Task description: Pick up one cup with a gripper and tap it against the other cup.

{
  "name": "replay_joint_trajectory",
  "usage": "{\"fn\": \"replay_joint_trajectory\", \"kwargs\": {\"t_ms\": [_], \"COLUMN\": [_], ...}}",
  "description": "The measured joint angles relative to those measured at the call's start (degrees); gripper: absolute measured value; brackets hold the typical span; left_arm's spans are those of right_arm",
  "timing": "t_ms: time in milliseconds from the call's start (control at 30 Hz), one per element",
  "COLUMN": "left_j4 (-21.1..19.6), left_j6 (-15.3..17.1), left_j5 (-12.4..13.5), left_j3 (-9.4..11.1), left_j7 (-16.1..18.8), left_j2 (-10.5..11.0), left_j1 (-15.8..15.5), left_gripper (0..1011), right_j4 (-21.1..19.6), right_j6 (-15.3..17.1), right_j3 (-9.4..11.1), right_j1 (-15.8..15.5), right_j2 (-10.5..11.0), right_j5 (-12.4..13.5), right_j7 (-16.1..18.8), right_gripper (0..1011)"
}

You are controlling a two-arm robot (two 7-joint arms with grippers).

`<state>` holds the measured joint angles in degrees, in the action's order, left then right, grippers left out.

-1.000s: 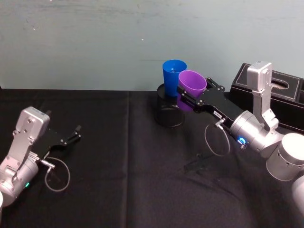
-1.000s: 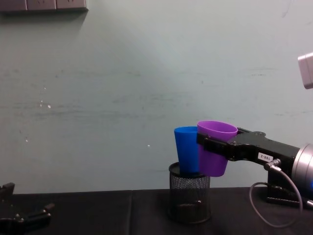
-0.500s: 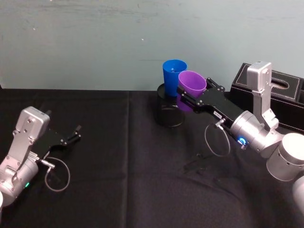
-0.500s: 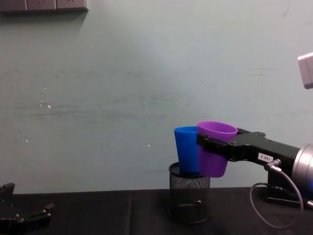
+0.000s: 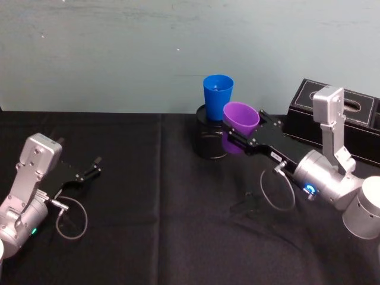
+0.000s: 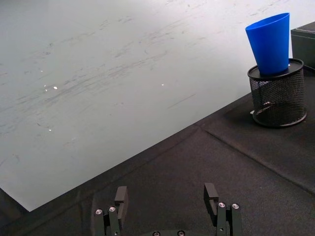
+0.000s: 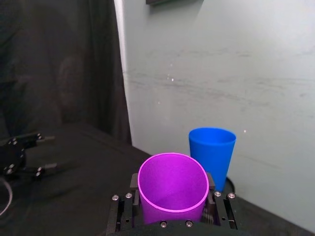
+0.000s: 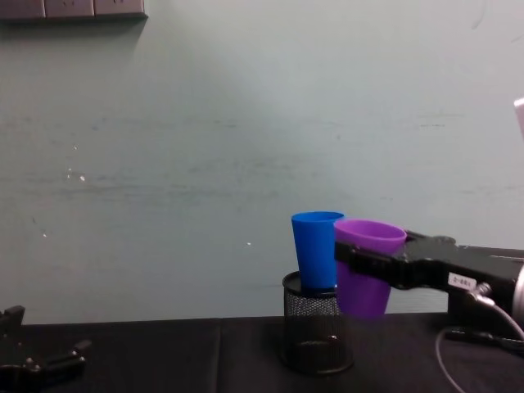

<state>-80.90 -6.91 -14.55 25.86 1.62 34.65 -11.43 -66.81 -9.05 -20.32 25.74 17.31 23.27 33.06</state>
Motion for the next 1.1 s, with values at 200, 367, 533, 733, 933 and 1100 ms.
{"fn": "replay_joint_trajectory", "kwargs": {"t_ms": [200, 367, 533, 733, 933, 1100], "left_j4": [0.0, 0.0, 0.0, 0.0, 0.0, 0.0], "left_j6": [0.0, 0.0, 0.0, 0.0, 0.0, 0.0], "left_j5": [0.0, 0.0, 0.0, 0.0, 0.0, 0.0], "left_j3": [0.0, 0.0, 0.0, 0.0, 0.0, 0.0], "left_j7": [0.0, 0.0, 0.0, 0.0, 0.0, 0.0], "left_j2": [0.0, 0.0, 0.0, 0.0, 0.0, 0.0], "left_j1": [0.0, 0.0, 0.0, 0.0, 0.0, 0.0], "left_gripper": [1011, 1011, 1011, 1011, 1012, 1011], "right_j4": [-1.8, -2.4, -2.7, -2.9, -1.6, -0.5], "right_j6": [0.7, 0.8, 0.7, 0.5, -0.7, -1.6], "right_j3": [-0.3, -0.6, -0.8, -1.1, -1.3, -1.5], "right_j1": [-2.3, -4.0, -5.0, -6.6, -7.2, -7.2], "right_j2": [1.6, 2.5, 2.9, 3.6, 3.9, 3.9], "right_j5": [0.8, 1.3, 1.7, 2.1, 2.2, 2.2], "right_j7": [0.2, 0.2, 0.3, 0.4, 0.9, 1.5], "right_gripper": [734, 734, 734, 734, 734, 734]}}
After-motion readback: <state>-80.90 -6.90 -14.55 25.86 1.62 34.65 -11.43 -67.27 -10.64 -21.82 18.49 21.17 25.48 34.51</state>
